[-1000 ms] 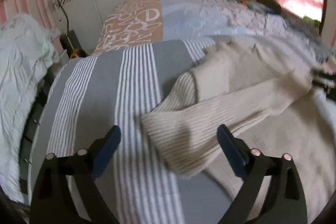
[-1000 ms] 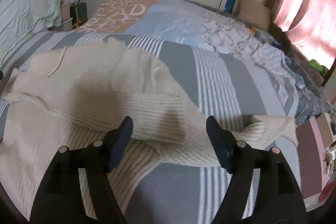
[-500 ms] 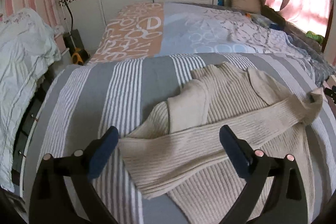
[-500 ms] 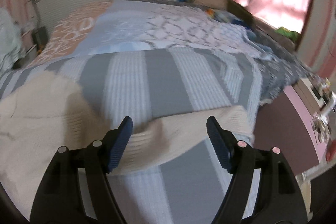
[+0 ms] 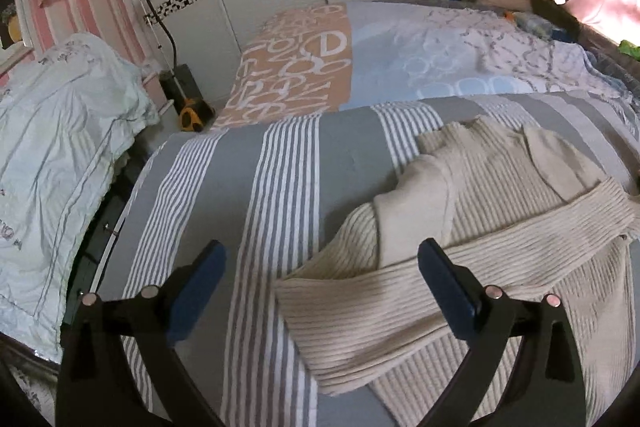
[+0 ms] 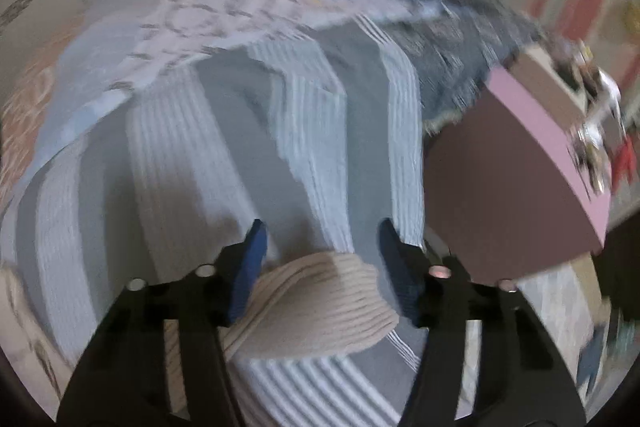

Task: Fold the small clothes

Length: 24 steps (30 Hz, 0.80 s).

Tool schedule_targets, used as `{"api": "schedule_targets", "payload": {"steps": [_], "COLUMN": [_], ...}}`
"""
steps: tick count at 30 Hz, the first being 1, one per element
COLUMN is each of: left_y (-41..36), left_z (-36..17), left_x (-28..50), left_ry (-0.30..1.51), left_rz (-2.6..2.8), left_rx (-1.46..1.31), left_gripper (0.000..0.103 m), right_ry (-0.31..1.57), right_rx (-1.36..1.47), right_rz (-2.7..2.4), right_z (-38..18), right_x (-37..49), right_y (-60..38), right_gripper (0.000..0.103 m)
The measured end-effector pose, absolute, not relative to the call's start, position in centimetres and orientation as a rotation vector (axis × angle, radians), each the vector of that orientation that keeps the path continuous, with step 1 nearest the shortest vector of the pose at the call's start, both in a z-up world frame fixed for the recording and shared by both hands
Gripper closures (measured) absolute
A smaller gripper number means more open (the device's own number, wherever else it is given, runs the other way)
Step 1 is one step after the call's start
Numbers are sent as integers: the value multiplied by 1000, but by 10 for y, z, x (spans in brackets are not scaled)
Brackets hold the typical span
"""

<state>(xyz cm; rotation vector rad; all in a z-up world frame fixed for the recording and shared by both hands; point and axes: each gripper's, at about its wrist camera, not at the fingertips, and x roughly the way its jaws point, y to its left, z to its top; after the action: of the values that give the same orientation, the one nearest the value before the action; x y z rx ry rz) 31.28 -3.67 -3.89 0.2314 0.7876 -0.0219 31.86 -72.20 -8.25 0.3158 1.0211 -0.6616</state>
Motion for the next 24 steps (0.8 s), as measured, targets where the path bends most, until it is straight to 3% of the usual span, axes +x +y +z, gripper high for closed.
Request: {"api": "schedule_targets", "payload": {"steps": [5, 11, 14, 17, 18, 20, 24], "left_y": [-29, -15, -10, -2, 1, 5, 14], "left_z": [-38, -37, -37, -36, -36, -36, -37], "left_x": [311, 311, 309, 306, 304, 302, 303], "left_ry": [781, 784, 788, 792, 790, 787, 794], "left_rz": [10, 32, 37, 47, 51, 57, 70], "left_rx": [273, 280, 272, 267, 269, 276, 260], "left_gripper": [6, 6, 6, 6, 6, 6, 6], "right_ry": [1213, 1250, 1171, 1244, 1252, 1219, 1127], "right_rx": [402, 543, 719, 682, 663, 727, 844], "right_rz": [-724, -739, -743, -728, -734, -714, -660], "right_z": [-113, -122, -122, -131, -132, -132, -131], "right_x": [329, 330, 323, 330, 330, 321, 297], "right_y": [-742, -761, -777, -769, -766, -767, -766], "right_gripper": [51, 51, 51, 51, 53, 68, 85]}}
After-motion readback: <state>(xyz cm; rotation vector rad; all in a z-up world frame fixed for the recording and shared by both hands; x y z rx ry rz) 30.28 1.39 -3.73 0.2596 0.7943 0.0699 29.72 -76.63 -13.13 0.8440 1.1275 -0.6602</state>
